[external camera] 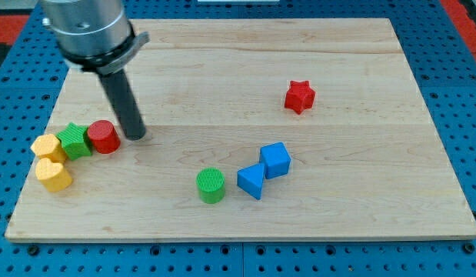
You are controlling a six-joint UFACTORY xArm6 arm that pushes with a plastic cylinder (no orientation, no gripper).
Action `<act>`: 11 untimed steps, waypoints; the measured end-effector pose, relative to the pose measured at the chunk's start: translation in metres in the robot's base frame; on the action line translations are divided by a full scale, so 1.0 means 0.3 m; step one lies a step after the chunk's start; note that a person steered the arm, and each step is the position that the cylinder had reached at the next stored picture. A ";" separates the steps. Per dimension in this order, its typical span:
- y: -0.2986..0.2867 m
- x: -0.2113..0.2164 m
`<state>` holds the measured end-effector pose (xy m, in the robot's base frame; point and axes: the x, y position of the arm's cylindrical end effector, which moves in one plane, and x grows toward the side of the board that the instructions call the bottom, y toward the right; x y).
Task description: Move green circle to the bottom of green star
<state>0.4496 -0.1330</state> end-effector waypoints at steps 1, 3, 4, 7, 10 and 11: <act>0.332 -0.141; 0.856 0.036; 0.880 0.200; 0.321 0.302; 0.150 0.387; -0.054 0.387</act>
